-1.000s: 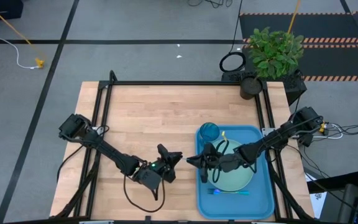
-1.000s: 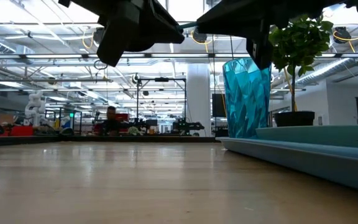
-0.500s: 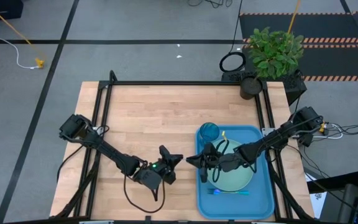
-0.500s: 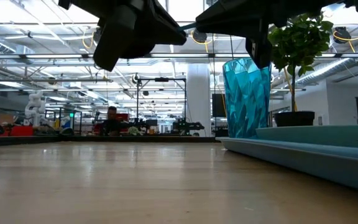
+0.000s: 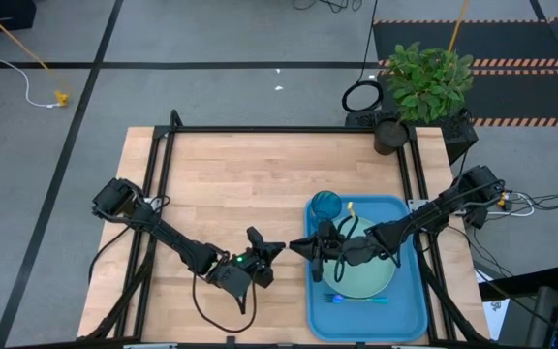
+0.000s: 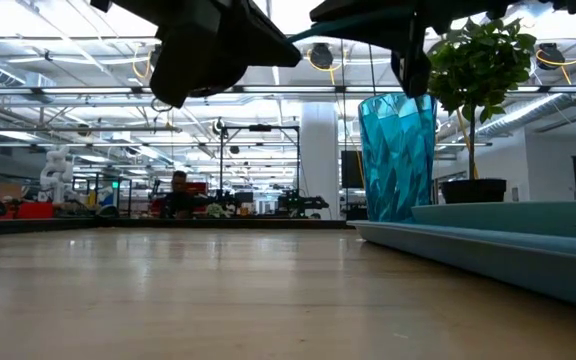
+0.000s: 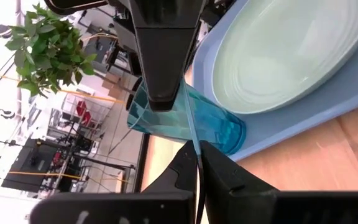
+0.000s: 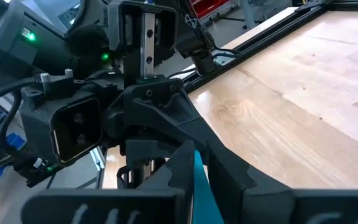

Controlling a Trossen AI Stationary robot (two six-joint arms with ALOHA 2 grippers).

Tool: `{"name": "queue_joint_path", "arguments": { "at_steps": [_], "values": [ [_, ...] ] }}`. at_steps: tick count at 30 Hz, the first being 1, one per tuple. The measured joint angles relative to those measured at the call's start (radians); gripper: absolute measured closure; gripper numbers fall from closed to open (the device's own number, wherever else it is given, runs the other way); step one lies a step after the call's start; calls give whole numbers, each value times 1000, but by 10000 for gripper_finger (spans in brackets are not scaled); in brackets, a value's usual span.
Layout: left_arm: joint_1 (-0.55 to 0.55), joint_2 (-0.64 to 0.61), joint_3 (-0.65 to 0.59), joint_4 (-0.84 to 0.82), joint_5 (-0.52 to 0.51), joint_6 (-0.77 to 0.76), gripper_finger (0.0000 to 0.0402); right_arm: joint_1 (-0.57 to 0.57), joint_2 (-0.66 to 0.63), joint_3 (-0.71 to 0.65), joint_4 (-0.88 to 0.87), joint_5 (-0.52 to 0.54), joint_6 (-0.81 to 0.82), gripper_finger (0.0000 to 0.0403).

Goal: Pick and place plate/cup/fork/spoon on tray
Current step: Put the blue spoon on the blue serving tray to the left of the blue fork

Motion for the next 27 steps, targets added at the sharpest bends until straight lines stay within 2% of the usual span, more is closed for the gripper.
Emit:
{"name": "queue_joint_path", "arguments": {
  "at_steps": [7, 15, 27],
  "values": [
    [7, 0, 0, -28, 36, -51, 391, 0, 2, -2, -16, -15, -51, 345],
    [28, -2, 1, -64, 117, -119, 392, 17, 3, -3, -19, -43, -136, 298],
    [56, -3, 2, -107, 237, -198, 389, 96, -92, -4, -104, -25, -531, 240]
  ]
}}
